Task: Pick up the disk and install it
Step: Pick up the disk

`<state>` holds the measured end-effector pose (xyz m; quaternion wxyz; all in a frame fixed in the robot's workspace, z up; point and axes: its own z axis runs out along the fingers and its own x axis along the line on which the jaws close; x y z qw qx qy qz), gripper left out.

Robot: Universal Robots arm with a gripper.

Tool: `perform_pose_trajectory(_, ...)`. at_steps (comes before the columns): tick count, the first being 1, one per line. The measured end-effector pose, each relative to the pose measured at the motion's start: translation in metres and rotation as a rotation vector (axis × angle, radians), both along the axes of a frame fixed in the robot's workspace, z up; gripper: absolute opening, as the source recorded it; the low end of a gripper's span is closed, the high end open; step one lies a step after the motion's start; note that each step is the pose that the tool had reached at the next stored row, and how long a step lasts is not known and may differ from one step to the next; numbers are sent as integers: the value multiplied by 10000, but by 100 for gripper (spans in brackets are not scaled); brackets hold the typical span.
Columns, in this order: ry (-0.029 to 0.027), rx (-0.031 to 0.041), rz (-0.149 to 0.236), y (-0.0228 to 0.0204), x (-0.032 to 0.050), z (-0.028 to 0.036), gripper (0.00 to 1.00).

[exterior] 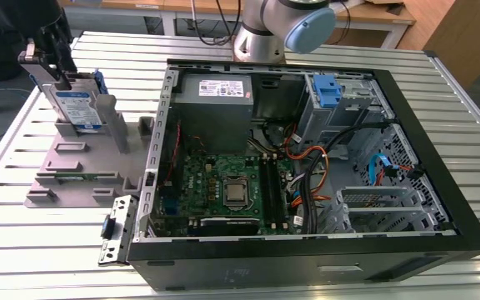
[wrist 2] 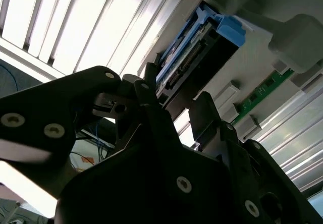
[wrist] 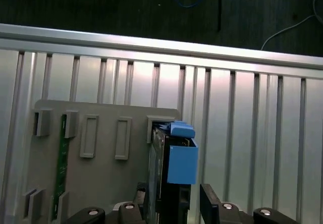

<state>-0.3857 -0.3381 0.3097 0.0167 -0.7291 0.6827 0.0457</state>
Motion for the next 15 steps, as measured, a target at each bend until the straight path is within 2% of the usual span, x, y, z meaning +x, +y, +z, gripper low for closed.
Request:
perform_pose_trajectory(2,-3,88,33,-1,0,-9,53)
perform_pose_trajectory(3,-5,100,34,-1,0,-14,53)
perform_pose_trajectory(9,-3,103,37,-6,0,-69,53)
perform_pose_trajectory(15,-3,103,37,-6,0,-77,53)
